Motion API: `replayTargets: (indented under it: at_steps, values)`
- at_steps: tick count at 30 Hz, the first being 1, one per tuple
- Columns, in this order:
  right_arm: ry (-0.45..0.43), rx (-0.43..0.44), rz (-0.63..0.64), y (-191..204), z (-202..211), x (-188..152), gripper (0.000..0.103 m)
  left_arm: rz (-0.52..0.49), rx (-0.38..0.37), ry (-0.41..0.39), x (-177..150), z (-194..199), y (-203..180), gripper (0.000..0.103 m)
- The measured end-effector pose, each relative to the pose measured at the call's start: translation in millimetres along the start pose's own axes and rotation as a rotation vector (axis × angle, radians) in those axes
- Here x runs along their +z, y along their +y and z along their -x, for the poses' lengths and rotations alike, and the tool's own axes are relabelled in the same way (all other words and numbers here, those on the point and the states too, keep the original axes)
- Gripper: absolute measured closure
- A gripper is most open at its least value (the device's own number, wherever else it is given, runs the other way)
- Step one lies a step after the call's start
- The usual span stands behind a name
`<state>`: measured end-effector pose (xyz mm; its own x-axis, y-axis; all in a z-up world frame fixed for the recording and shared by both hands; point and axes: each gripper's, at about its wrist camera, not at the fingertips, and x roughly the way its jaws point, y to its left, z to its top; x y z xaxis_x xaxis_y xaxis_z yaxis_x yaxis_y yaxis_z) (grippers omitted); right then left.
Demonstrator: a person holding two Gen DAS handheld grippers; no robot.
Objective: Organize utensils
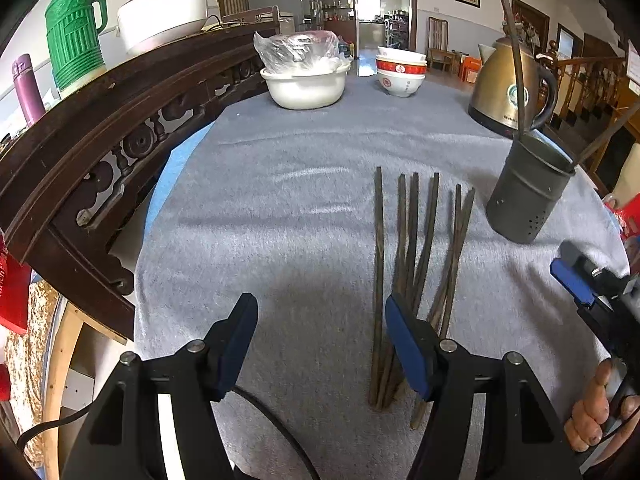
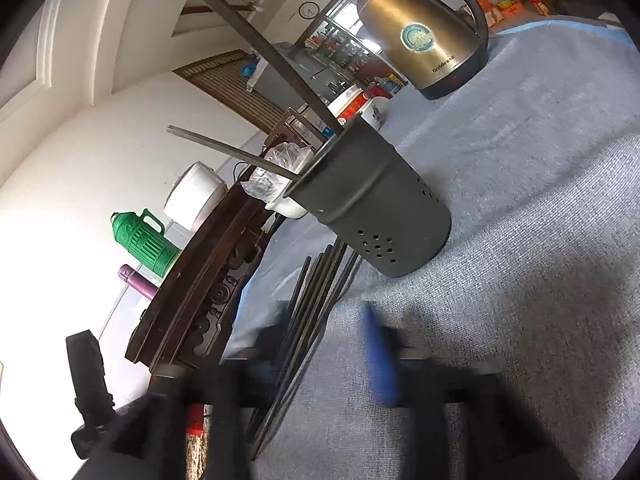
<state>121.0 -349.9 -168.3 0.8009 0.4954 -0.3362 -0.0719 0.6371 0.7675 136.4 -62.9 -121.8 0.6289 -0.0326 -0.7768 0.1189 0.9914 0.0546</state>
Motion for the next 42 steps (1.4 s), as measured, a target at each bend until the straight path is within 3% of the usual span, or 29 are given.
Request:
replayTargets:
  at_steps: [2,5,12,19,27,34,37,39,42]
  values:
    - [-0.040,-0.004,0.002,-1,6,0,0.029,0.002,0.003,0.008,-2,-1,-2,0.036]
    - [-0.033,-0.013,-0.019,-5,5,1,0.029,0.006,0.009,0.008,-3,1,-2,0.036]
    - [-0.039,-0.035,-0.023,-5,6,1,0.039,-0.023,-0.026,-0.007,-1,6,-13,0.036]
    - [-0.092,-0.020,-0.146,-26,14,5,0.041,-0.103,-0.011,-0.030,1,0,-26,0.036]
    - [-0.079,-0.011,-0.131,-23,12,5,0.041,-0.108,-0.027,-0.037,-3,-8,-26,0.036]
    - [-0.055,-0.027,-0.131,-22,9,5,0.041,-0.184,-0.045,-0.056,-14,-12,-38,0.036]
    - [0.000,-0.063,-0.118,-17,0,7,0.051,-0.185,-0.070,-0.065,-16,-12,-36,0.036]
    - [0.044,-0.068,-0.091,-12,-9,9,0.063,-0.182,-0.089,-0.074,-17,-12,-33,0.036]
    - [0.063,-0.081,-0.051,0,-22,11,0.064,-0.181,-0.106,-0.078,-18,-13,-29,0.036]
